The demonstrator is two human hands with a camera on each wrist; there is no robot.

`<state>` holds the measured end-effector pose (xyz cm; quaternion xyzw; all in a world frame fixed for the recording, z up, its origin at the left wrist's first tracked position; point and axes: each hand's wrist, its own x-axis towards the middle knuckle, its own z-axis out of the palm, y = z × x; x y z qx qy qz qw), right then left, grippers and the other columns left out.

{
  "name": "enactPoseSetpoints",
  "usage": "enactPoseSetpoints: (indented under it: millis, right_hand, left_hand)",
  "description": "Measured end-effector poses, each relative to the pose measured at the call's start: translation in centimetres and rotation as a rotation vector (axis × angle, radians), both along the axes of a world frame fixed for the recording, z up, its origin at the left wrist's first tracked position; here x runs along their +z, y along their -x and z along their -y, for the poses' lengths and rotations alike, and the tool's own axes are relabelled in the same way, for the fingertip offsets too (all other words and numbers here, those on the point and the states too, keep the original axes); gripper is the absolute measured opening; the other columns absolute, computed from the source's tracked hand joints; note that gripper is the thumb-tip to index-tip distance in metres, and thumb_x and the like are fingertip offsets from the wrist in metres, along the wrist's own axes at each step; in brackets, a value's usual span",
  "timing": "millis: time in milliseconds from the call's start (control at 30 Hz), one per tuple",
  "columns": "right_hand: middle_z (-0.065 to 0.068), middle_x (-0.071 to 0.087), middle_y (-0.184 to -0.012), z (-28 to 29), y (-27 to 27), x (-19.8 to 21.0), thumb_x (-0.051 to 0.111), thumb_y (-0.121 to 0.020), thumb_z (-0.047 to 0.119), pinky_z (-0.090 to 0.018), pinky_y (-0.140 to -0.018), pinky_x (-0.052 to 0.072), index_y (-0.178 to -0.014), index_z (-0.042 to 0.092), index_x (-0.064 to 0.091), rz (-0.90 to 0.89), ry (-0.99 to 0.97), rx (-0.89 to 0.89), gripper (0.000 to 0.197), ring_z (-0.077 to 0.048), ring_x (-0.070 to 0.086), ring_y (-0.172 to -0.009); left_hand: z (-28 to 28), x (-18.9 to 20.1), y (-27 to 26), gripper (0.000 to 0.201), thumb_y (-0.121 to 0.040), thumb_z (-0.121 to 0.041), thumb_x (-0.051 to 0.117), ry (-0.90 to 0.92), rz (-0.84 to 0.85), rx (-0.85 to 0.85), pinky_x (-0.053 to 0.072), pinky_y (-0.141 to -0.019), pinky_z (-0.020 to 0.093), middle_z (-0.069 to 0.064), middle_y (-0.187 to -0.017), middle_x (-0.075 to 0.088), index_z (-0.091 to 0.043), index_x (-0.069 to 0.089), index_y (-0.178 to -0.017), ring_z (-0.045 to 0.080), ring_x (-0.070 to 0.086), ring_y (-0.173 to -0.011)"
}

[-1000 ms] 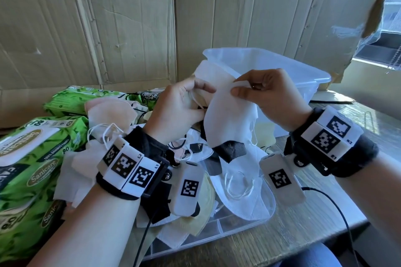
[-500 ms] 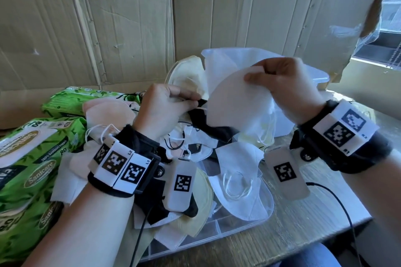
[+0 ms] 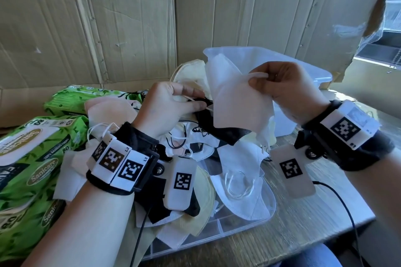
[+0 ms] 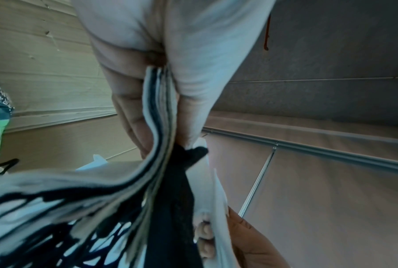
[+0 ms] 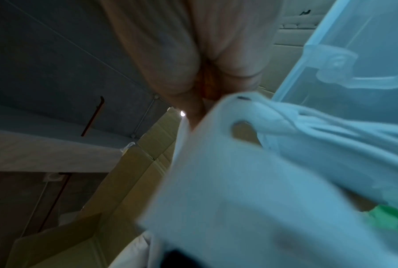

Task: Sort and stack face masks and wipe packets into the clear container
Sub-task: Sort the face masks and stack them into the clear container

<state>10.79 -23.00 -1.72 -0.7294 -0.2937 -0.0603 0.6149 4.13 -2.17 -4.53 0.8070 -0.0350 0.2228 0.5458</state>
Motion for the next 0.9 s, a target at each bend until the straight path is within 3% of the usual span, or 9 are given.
enactPoseSetpoints:
  millis: [133,300,400,467,533,633,767,900]
  right_hand:
    - [0.009,0.064,-0.056,0.3,-0.3,-0.1,0.052,-0.086,-0.009,-0.019,-0.051,0.047,-0.072,0.014,0.061,-0.025,-0.06,-0.027,0.028,-0.007,0.057,-0.052]
    - [0.008,0.062,-0.056,0.2,-0.4,-0.3,0.058,-0.075,0.003,-0.02,-0.051,0.047,-0.071,0.017,0.062,-0.033,-0.133,-0.038,0.015,-0.009,0.056,-0.051]
    - [0.007,0.061,-0.058,0.2,-0.4,-0.2,0.058,-0.076,0.002,-0.022,-0.052,0.045,-0.069,0.018,0.063,-0.013,-0.133,-0.058,0.019,-0.01,0.054,-0.052]
    - [0.002,0.058,-0.061,0.2,-0.5,0.0,0.056,-0.082,-0.005,-0.023,-0.053,0.042,-0.067,0.019,0.062,0.006,-0.128,-0.108,0.028,-0.013,0.051,-0.054]
    - [-0.001,0.058,-0.065,0.3,-0.5,0.1,0.054,-0.084,-0.009,-0.024,-0.054,0.043,-0.068,0.018,0.062,0.003,-0.116,-0.124,0.032,-0.015,0.051,-0.056]
    - [0.006,0.061,-0.061,0.4,-0.5,0.0,0.052,-0.085,-0.011,-0.022,-0.05,0.045,-0.07,0.016,0.062,-0.027,-0.085,-0.084,0.033,-0.011,0.053,-0.052]
    - [0.004,0.06,-0.062,0.1,-0.2,-0.4,0.051,-0.085,-0.011,-0.021,-0.049,0.043,-0.069,0.018,0.063,-0.019,0.007,-0.038,0.035,-0.014,0.051,-0.054]
    - [0.008,0.061,-0.063,-0.6,0.0,-1.1,0.055,-0.083,-0.011,-0.021,-0.055,0.045,-0.068,0.021,0.064,-0.018,0.042,0.004,0.037,-0.01,0.053,-0.058]
  left_hand:
    - [0.1,0.1,0.2,0.017,-0.066,-0.017,0.081,-0.031,0.01,-0.055,0.039,-0.081,0.006,-0.014,-0.089,0.072,-0.022,0.073,-0.08,-0.003,0.063,-0.091]
    - [0.0,0.0,0.2,0.025,-0.063,-0.01,0.082,-0.062,0.008,-0.103,0.035,-0.072,-0.003,-0.024,-0.069,0.067,-0.028,0.066,-0.067,-0.016,0.058,-0.075]
    - [-0.2,-0.1,0.1,0.022,-0.063,-0.011,0.082,-0.073,-0.015,-0.106,0.04,-0.076,0.003,-0.02,-0.07,0.068,-0.024,0.065,-0.067,-0.008,0.06,-0.077]
    - [-0.3,-0.1,0.1,0.02,-0.062,-0.011,0.083,-0.078,-0.028,-0.114,0.046,-0.086,0.018,-0.008,-0.08,0.072,-0.023,0.067,-0.068,0.008,0.064,-0.084]
    - [-0.3,-0.1,0.2,0.02,-0.061,-0.012,0.083,-0.074,-0.04,-0.123,0.048,-0.088,0.028,-0.003,-0.078,0.072,-0.025,0.069,-0.067,0.011,0.064,-0.081]
    - [-0.3,-0.1,0.3,0.019,-0.064,-0.008,0.081,-0.059,-0.064,-0.153,0.051,-0.083,0.026,-0.008,-0.07,0.071,-0.023,0.072,-0.071,0.008,0.066,-0.075]
    - [0.0,-0.2,0.2,0.025,-0.072,0.003,0.074,-0.072,-0.049,-0.162,0.052,-0.076,0.013,-0.013,-0.076,0.073,-0.022,0.073,-0.078,0.002,0.067,-0.076]
    - [0.3,-0.3,0.3,0.03,-0.077,0.009,0.067,-0.074,-0.049,-0.164,0.054,-0.075,0.016,-0.013,-0.073,0.073,-0.02,0.074,-0.077,0.002,0.068,-0.071]
